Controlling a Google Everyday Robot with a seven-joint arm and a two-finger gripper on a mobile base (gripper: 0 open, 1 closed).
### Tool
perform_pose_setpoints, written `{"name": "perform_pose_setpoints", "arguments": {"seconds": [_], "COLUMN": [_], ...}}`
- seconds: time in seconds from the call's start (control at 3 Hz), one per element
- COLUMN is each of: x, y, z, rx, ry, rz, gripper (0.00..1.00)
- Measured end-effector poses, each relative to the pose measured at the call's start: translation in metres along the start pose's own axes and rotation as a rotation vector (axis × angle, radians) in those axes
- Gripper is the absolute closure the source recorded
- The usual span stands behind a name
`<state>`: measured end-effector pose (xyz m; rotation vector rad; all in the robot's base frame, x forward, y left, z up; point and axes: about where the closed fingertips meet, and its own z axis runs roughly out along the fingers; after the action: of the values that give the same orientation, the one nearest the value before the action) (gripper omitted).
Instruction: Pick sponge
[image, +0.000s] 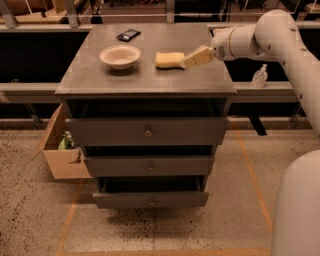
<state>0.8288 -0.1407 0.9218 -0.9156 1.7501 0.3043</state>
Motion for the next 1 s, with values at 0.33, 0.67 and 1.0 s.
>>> {"name": "perform_pose_setpoints", "arguments": {"seconds": [0.33, 0.67, 1.0], "x": [0.009, 0.015, 0.015], "y": [0.006, 0.008, 0.004], "z": [0.029, 0.059, 0.085], "rx": [-0.016, -0.02, -0.019], "ry": [-0.026, -0.04, -0.058], "rz": [0.061, 0.105, 0.133], "gripper": [0.0, 0.0, 0.0]}}
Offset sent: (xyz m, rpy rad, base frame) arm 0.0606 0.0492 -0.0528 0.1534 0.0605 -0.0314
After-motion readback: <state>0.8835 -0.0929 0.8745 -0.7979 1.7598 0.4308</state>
